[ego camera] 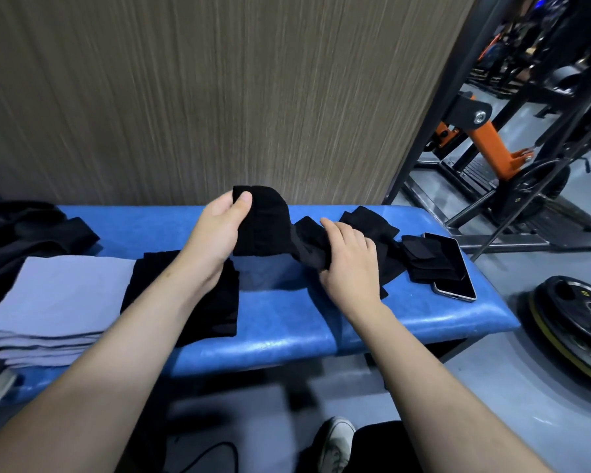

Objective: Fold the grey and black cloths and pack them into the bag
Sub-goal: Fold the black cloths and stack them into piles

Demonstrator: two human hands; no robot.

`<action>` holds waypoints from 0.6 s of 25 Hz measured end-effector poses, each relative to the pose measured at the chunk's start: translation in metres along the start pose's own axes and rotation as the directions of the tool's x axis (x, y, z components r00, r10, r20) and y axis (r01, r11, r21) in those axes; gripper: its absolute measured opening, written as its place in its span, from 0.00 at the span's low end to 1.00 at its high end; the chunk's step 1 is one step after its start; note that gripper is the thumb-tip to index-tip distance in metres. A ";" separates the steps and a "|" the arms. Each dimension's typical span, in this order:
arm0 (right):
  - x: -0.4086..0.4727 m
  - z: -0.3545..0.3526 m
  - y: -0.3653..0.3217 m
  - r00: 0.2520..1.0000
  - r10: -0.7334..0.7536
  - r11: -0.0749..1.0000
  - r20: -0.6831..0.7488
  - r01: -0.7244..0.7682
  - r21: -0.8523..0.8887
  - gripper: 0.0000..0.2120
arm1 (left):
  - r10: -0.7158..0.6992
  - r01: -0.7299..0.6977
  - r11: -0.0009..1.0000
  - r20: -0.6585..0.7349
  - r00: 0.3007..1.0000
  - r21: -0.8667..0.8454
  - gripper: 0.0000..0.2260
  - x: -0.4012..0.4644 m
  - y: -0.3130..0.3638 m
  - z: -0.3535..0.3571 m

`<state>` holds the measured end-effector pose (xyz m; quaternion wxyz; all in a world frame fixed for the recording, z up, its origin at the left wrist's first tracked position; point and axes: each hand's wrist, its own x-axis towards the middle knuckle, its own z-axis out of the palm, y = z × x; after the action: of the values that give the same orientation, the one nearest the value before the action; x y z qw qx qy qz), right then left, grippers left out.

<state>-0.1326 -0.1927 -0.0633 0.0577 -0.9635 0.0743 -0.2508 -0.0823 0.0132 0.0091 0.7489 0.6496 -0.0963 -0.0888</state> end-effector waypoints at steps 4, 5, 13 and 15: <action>0.017 -0.003 -0.008 0.994 0.107 0.985 -0.029 -0.102 0.141 0.27 | 0.063 -0.057 0.996 -0.091 0.994 0.070 0.13 0.013 0.008 -0.028; 0.021 -0.003 -0.012 0.989 0.145 0.975 -0.011 -0.141 0.175 0.26 | 0.068 -0.055 0.992 -0.123 0.990 0.110 0.13 0.017 0.010 -0.037; 0.058 0.020 -0.052 0.915 0.352 0.536 0.199 -0.371 0.758 0.29 | 0.050 0.033 0.939 -0.232 0.971 0.342 0.21 0.050 0.004 -0.098; 0.065 0.026 -0.056 0.919 0.352 0.542 0.175 -0.353 0.763 0.26 | 0.073 0.023 0.903 -0.207 0.976 0.429 0.24 0.054 0.002 -0.108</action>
<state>-0.0570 -0.1474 -0.0469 0.5195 -0.8061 0.1496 -0.2407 -0.0018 0.1030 -0.0028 0.5950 0.8026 -0.0391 0.0160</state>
